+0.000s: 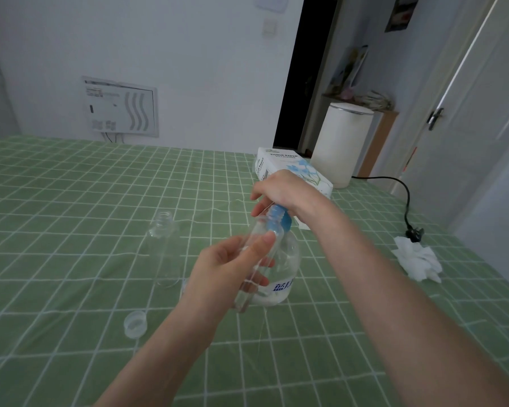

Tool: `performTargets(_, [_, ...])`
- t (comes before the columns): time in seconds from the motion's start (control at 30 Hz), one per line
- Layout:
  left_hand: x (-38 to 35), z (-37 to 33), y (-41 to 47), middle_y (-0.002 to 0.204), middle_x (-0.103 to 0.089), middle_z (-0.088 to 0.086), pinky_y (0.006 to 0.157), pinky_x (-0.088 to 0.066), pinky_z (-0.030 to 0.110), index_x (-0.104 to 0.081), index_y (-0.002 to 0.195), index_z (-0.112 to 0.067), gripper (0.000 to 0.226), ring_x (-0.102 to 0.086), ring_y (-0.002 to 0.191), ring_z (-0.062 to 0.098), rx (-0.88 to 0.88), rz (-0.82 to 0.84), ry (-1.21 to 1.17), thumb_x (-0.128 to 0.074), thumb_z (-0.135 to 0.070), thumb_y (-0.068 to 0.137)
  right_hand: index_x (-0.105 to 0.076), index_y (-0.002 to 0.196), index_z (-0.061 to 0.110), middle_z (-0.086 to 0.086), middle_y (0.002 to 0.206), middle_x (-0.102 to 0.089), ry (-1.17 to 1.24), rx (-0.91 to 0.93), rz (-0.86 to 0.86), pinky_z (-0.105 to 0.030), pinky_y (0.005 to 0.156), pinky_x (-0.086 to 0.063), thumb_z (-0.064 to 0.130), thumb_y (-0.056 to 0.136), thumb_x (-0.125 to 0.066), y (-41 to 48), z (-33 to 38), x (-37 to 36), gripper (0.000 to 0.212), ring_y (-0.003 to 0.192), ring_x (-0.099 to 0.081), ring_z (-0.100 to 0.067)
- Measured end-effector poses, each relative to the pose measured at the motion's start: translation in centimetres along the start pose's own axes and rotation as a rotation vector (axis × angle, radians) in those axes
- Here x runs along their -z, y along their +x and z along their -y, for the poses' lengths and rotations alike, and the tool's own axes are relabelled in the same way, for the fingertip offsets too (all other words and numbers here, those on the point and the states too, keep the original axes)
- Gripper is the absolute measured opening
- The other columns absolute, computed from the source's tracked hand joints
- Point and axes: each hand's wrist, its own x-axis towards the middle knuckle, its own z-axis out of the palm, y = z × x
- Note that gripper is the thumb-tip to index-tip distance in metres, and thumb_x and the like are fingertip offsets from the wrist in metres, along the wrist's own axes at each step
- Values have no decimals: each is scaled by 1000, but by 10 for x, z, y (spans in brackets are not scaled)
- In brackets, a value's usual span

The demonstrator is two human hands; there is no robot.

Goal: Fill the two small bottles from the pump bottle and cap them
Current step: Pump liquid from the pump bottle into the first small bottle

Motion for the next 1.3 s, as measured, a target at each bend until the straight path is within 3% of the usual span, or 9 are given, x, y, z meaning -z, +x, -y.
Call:
performTargets(0.1, [-2,-1,1,77,-74,0,48,-47,16,-76,76,-29,40,-61,53,7,-9,11,-15,-67,-61,53,-64,116,0,-17,110,-73,-14,-1,0,-27,63,-43,17,89,-54,0,3,4,33,83,-56,-24])
performTargets(0.3, [-2,-2,1,78,-75,0,49,-47,16,-75,81,-26,47,-62,55,7,-10,-1,-8,-67,-62,52,-66,101,5,-16,108,-72,-6,1,24,-30,68,-45,16,88,-55,2,3,5,20,84,-60,-27])
performTargets(0.43, [-2,0,1,79,-75,0,49,-48,17,-75,79,-27,41,-62,55,8,-12,2,2,-67,-60,57,-64,113,3,-17,109,-72,20,1,16,-32,73,-46,18,88,-57,2,0,3,30,101,-67,-30])
performTargets(0.7, [0,2,-1,82,-75,1,49,-49,18,-75,80,-28,40,-62,55,9,3,-1,20,-66,-61,59,-62,117,-2,-19,112,-71,15,10,9,-32,74,-43,18,89,-57,4,-5,-2,34,86,-58,-23])
performTargets(0.93, [1,3,-1,77,-74,-2,47,-47,16,-74,81,-25,44,-62,53,7,7,-6,31,-65,-61,57,-62,120,-3,-20,115,-70,10,10,8,-32,74,-41,16,90,-55,2,-5,-4,35,86,-56,-22])
performTargets(1.07, [1,1,-1,82,-75,0,50,-49,18,-74,87,-24,49,-62,55,8,-1,6,22,-66,-61,56,-61,117,-6,-23,113,-70,39,24,-21,-42,92,-54,15,90,-52,-1,-1,-1,35,103,-68,-34])
performTargets(1.13, [1,0,0,81,-75,1,50,-50,18,-75,84,-25,47,-62,55,8,-14,7,9,-66,-61,55,-63,114,-1,-18,108,-73,12,29,-17,-38,76,-56,18,90,-51,-3,3,2,32,95,-69,-32])
performTargets(1.2, [0,-2,1,81,-75,0,51,-50,19,-75,80,-28,44,-62,55,7,-17,4,19,-65,-62,54,-63,113,5,-12,106,-74,-37,23,-10,-26,58,-45,22,91,-51,-5,7,4,31,85,-63,-26])
performTargets(1.3, [0,-2,1,80,-75,-1,50,-48,14,-76,78,-31,41,-63,55,6,-23,3,21,-64,-62,54,-61,117,5,-13,107,-73,-22,16,-2,-28,67,-46,22,92,-51,-6,6,4,32,96,-67,-28])
